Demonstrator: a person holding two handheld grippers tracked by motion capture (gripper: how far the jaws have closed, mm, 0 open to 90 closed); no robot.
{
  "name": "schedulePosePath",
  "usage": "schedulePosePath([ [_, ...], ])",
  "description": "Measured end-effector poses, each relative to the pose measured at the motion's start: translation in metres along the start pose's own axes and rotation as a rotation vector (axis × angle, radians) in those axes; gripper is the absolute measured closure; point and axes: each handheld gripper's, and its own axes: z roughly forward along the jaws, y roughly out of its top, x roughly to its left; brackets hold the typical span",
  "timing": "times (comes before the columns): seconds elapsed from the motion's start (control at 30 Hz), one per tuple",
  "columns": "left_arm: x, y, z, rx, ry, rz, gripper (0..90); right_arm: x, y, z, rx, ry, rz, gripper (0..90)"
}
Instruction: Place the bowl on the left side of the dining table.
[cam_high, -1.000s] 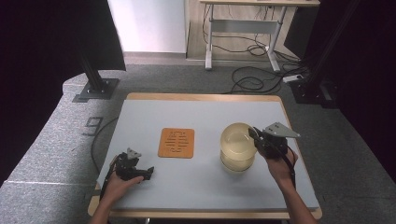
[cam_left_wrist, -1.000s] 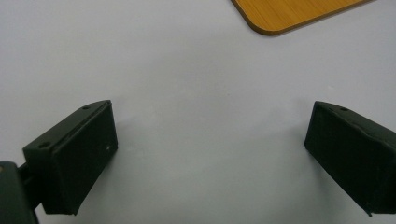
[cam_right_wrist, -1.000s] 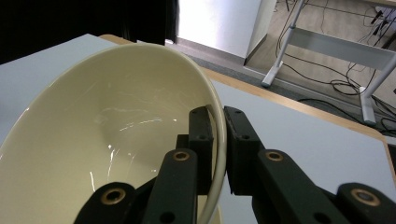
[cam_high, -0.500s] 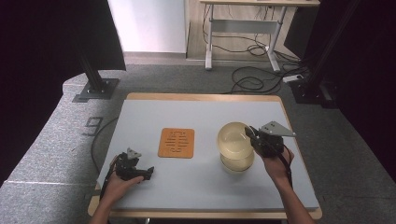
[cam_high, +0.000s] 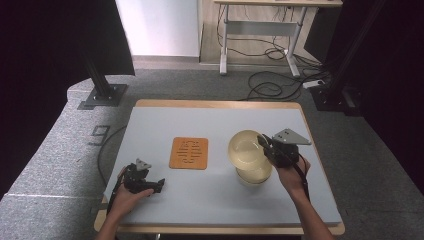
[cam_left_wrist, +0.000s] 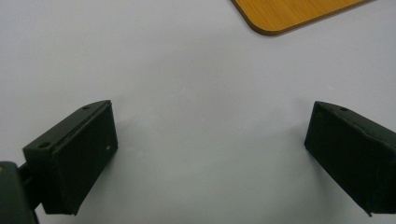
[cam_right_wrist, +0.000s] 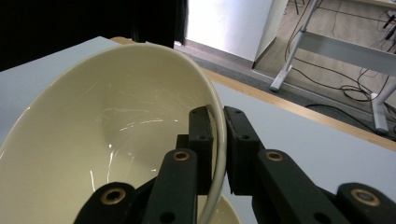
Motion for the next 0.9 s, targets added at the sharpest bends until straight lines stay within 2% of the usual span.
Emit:
schedulePosePath([
  [0.9,0.000,0.000,0.000,-0.002,0.001,-0.002,2.5,0.009,0.005,0.011,-0.007,0.027,-0.002,82.0],
])
